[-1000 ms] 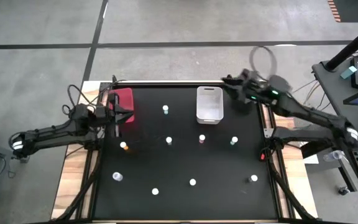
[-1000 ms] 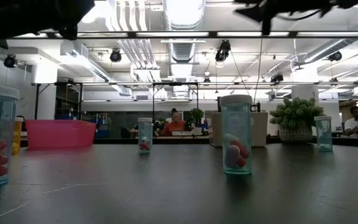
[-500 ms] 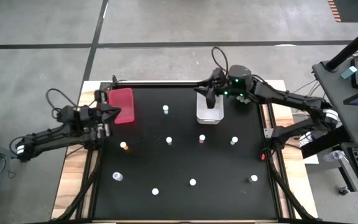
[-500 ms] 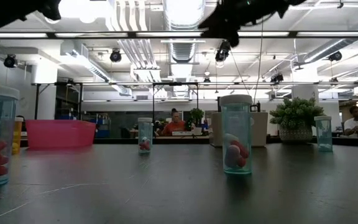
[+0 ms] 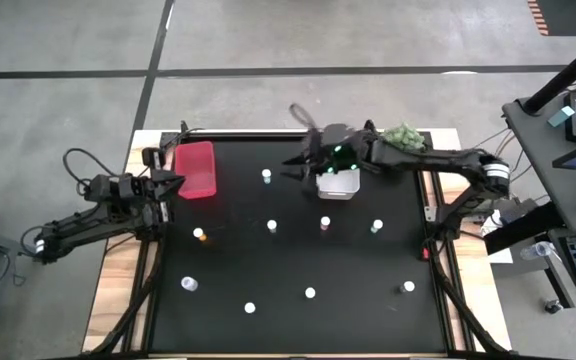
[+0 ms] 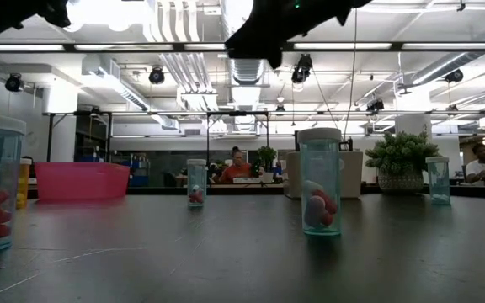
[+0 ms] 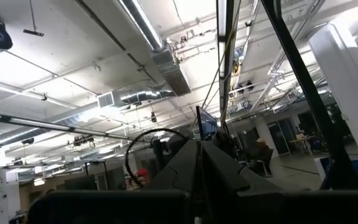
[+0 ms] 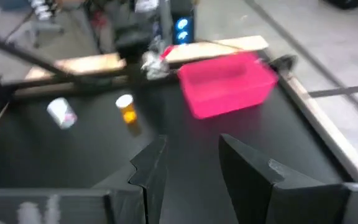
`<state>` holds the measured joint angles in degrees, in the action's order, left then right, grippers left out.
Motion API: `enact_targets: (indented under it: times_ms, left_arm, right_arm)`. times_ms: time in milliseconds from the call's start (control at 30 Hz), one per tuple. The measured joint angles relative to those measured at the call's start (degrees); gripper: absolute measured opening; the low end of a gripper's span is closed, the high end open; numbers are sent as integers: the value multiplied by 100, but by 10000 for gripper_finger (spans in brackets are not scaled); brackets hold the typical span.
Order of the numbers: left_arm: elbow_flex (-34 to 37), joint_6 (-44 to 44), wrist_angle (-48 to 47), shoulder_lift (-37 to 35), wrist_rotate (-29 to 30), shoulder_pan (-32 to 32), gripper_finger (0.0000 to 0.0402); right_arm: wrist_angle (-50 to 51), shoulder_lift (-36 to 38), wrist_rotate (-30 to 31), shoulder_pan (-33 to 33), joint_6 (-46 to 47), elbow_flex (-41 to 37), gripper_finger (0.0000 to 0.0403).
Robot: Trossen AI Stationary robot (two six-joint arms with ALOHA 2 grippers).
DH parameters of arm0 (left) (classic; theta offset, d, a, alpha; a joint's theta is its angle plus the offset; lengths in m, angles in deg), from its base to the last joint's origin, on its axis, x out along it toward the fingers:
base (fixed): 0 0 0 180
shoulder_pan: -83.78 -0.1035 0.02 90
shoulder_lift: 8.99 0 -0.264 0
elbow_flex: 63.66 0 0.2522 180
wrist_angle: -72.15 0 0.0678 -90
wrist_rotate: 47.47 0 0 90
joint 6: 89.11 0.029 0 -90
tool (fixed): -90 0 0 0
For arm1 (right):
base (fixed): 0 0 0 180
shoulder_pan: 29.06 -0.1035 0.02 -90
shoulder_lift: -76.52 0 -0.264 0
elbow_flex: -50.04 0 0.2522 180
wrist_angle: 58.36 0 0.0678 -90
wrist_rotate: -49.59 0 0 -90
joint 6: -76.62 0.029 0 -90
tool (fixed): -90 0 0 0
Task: Pick and place medicine bottles into bin by pill shape (circle, oval)
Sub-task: Put the blue capsule bottle into the white bin
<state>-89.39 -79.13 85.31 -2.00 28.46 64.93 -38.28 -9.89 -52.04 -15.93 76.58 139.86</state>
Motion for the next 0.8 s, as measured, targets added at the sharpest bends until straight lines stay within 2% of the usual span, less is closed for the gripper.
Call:
enact_targets:
  times_ms: [167, 467, 800]
  left_arm:
    - [35, 115, 1, -79, 0, 0, 6]
    - [46, 151, -7, -13, 0, 0, 6]
    - [48, 151, -4, -20, 0, 2, 6]
  right_arm:
    - [86, -306, -32, -250, 49, 342, 137]
    - [1101, -779, 51, -576, 397, 907, 137]
    - [2306, -1122, 785, -992, 497, 1310, 137]
